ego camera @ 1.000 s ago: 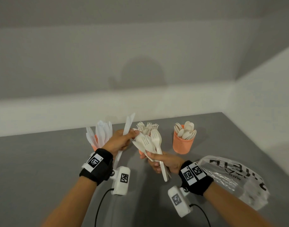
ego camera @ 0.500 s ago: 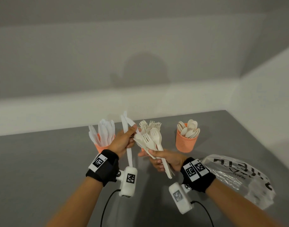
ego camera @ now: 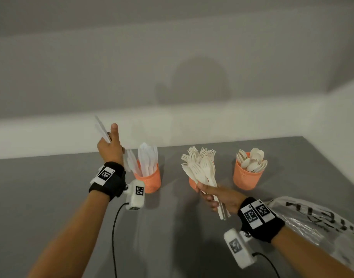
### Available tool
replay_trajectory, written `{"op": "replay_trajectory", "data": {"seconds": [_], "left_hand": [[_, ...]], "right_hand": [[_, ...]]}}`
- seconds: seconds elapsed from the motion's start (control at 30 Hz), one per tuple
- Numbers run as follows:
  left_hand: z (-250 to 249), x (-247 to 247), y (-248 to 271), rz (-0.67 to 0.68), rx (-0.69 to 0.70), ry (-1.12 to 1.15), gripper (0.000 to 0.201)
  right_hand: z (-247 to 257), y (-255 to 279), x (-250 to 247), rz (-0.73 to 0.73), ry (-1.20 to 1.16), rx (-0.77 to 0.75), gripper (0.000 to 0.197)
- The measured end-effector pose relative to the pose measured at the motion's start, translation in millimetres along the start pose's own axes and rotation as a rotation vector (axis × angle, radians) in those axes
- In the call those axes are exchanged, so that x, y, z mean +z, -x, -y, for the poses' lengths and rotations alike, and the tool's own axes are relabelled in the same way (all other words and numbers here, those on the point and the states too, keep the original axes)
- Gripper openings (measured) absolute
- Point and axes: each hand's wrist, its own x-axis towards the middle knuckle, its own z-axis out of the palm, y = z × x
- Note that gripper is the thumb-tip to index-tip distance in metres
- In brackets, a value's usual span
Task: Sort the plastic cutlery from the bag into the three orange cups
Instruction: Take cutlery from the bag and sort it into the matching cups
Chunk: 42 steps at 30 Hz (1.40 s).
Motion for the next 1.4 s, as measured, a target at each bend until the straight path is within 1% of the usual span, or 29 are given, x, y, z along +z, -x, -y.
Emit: {"op": "replay_trajectory", "data": {"seconds": [0.07, 0.13, 0.27, 0.33, 0.43, 0.53, 0.6, 0.63, 0.7, 0.77, 0.8, 0.83, 0.9, 0.93, 0.97, 1.0, 1.03, 1.07, 1.1, 1.13, 1.2, 1.23, 1.27, 1.33, 1.4], "left_hand": [[-4.4, 14.0, -2.1, 0.000, 0.029, 0.057, 0.047], [-2.0, 28.9, 0.6, 0.030, 0.026, 0.065, 0.048], [20.9, 45.1, 14.8, 0.109, -0.024, -0.020, 0.048], [35.5, 46.7, 23.3, 0.155, -0.019, -0.085, 0.046], [55.6, 46.0, 32.2, 0.216, 0.011, -0.186, 0.030], [67.3, 45.5, 33.9, 0.238, 0.070, -0.257, 0.015], [70.8, 44.8, 33.2, 0.265, 0.119, -0.378, 0.004], [71.4, 43.7, 33.4, 0.291, 0.163, -0.456, 0.007], [73.7, 40.4, 33.9, 0.342, 0.307, -0.633, 0.013], [76.8, 35.7, 38.4, 0.353, 0.455, -0.826, 0.017], [77.9, 33.8, 41.5, 0.341, 0.497, -0.923, 0.019], [76.2, 32.1, 44.9, 0.342, 0.506, -1.001, 0.024], [69.3, 29.2, 52.5, 0.330, 0.545, -1.039, 0.040], [64.6, 28.3, 56.6, 0.305, 0.587, -0.987, 0.043], [55.7, 28.5, 64.0, 0.287, 0.607, -0.885, 0.043], [46.1, 30.4, 72.4, 0.294, 0.578, -0.750, 0.041], [34.7, 32.2, 82.6, 0.329, 0.505, -0.614, 0.036], [25.3, 34.5, 94.2, 0.373, 0.431, -0.508, 0.027], [18.4, 37.1, 106.3, 0.420, 0.361, -0.453, 0.016], [14.2, 40.1, 117.5, 0.478, 0.299, -0.435, 0.011], [16.3, 47.7, 136.0, 0.598, 0.173, -0.448, 0.016], [19.1, 51.8, 143.6, 0.643, 0.108, -0.455, 0.014], [22.1, 55.8, 149.4, 0.663, 0.061, -0.461, 0.012], [26.9, 62.5, 157.5, 0.644, 0.015, -0.467, 0.014], [28.8, 67.6, 160.7, 0.634, -0.033, -0.461, 0.018]], "right_hand": [[1.0, -3.9, -0.6, -0.021, -0.016, -0.016, 0.023], [3.4, -7.7, -1.4, -0.045, -0.036, -0.036, 0.023], [8.7, -11.3, -5.4, -0.050, -0.071, -0.066, 0.019], [9.4, -11.2, -8.2, -0.045, -0.069, -0.080, 0.018], [9.2, -10.9, -10.7, -0.040, -0.056, -0.091, 0.018], [7.0, -13.8, -10.0, -0.053, -0.053, -0.091, 0.019], [4.5, -16.9, -8.1, -0.059, -0.057, -0.094, 0.022], [3.1, -18.5, -6.7, -0.060, -0.059, -0.098, 0.024], [1.2, -20.5, -4.1, -0.060, -0.071, -0.101, 0.023], [0.2, -21.2, -2.0, -0.064, -0.083, -0.108, 0.021], [-0.1, -21.3, -1.2, -0.067, -0.085, -0.111, 0.020], [-0.3, -21.3, -0.4, -0.070, -0.089, -0.113, 0.019], [-2.2, -21.4, 0.1, -0.073, -0.122, -0.114, 0.016], [-2.9, -21.2, 0.7, -0.077, -0.149, -0.117, 0.015], [-3.5, -20.9, 1.6, -0.083, -0.173, -0.118, 0.014], [-4.6, -21.1, 2.4, -0.093, -0.185, -0.123, 0.013], [-5.2, -21.1, 3.9, -0.110, -0.182, -0.131, 0.012], [-5.8, -21.3, 5.8, -0.135, -0.165, -0.140, 0.011], [-5.8, -21.6, 8.1, -0.166, -0.135, -0.153, 0.011], [-6.2, -22.2, 10.3, -0.198, -0.095, -0.174, 0.010], [-5.2, -22.2, 14.5, -0.250, -0.002, -0.229, 0.010], [-4.0, -21.3, 16.4, -0.264, 0.041, -0.257, 0.013], [-3.1, -19.9, 17.6, -0.270, 0.076, -0.287, 0.015], [-2.0, -17.4, 17.9, -0.267, 0.119, -0.341, 0.017], [-3.3, -16.6, 16.5, -0.273, 0.110, -0.353, 0.028]]}}
